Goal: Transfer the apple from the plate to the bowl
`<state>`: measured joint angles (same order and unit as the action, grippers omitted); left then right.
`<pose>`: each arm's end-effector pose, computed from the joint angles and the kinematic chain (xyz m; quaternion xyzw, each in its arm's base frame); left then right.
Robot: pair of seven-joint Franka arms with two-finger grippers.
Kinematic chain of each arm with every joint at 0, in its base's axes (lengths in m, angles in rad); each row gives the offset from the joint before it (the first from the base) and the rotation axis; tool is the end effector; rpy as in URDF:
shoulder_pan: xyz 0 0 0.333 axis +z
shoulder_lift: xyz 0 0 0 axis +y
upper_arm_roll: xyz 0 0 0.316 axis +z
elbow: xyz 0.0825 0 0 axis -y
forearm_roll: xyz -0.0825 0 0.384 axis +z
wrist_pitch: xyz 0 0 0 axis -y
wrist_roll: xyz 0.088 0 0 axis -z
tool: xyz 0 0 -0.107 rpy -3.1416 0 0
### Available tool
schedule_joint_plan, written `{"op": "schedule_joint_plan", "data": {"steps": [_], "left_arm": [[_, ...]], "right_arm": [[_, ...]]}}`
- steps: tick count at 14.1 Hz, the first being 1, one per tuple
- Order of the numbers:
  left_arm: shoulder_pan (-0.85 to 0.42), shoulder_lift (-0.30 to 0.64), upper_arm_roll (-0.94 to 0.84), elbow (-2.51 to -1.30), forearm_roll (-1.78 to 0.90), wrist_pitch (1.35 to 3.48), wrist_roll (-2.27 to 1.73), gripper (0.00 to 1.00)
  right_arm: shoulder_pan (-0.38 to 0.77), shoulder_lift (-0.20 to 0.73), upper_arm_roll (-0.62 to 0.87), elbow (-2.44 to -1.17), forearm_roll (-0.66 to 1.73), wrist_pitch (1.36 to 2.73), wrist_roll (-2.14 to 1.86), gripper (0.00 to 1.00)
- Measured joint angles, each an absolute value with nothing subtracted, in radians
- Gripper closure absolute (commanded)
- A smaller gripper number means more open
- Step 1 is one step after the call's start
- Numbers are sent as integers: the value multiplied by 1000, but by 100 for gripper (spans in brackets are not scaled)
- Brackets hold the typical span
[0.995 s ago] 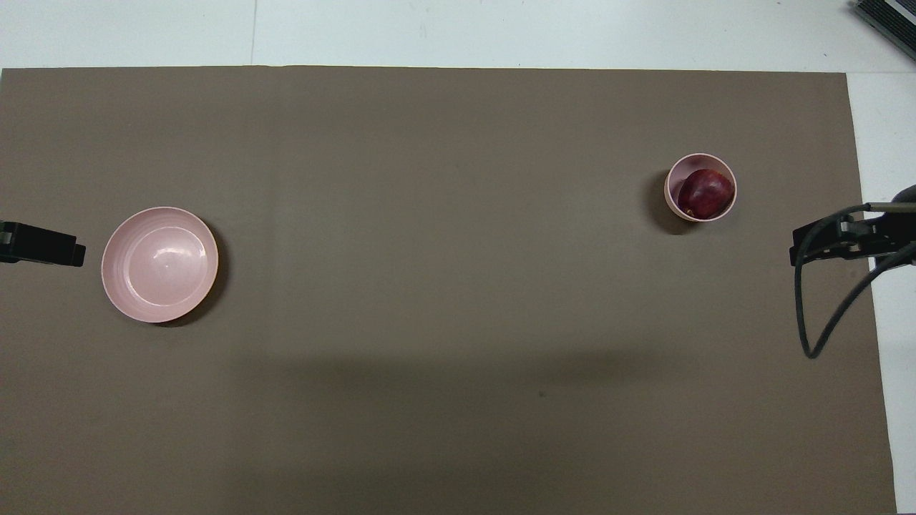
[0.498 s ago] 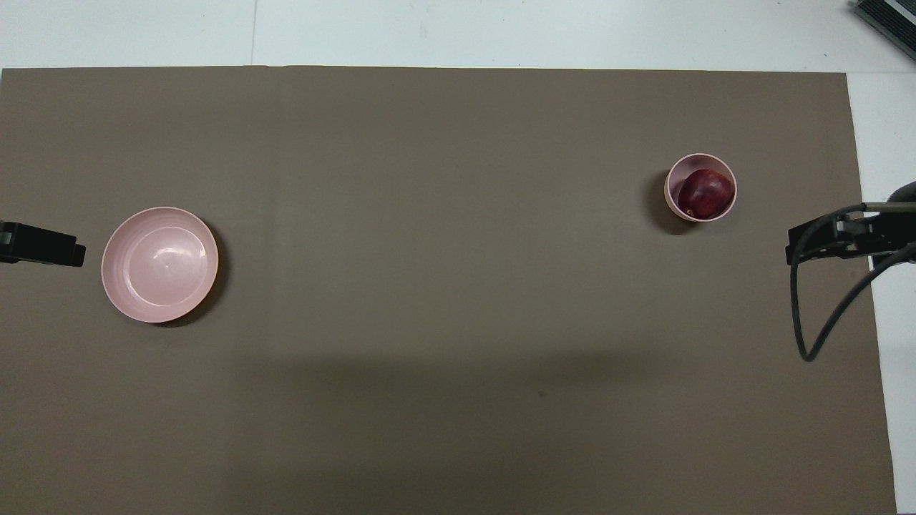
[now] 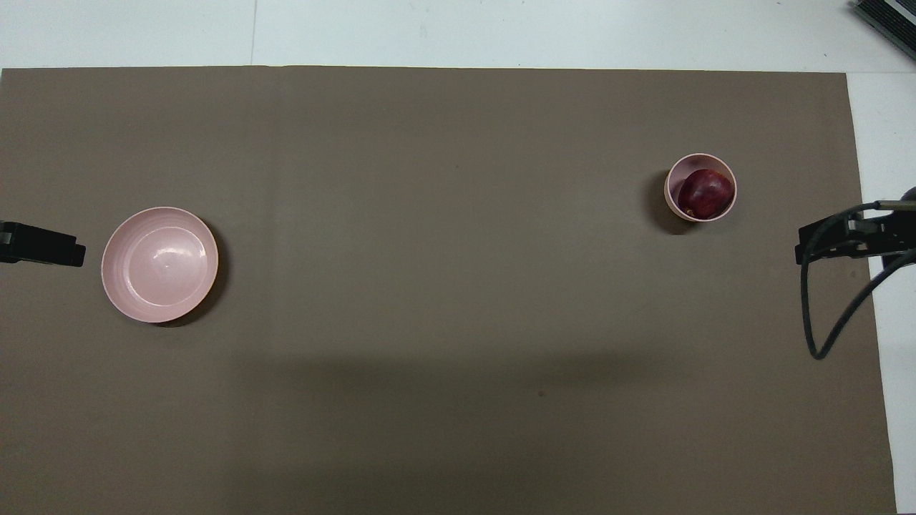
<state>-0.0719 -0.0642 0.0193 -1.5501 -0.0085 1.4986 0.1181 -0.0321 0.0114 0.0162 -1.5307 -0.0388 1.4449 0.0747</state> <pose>0.5263 -0.0283 0.6625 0.9963 -0.0856 0.0065 0.0046 0.5446 -0.0133 0.6266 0.9975 -0.0467 -0.0480 0.0207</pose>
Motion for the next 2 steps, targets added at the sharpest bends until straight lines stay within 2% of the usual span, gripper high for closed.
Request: {"op": "schedule_joint_plan", "data": {"steps": [2], "left_arm": [[-72,-64,19,-1550,-9,1499,118,0]], "right_arm": [[-33,12,16,-1531,-39,1444,75,0]]}}
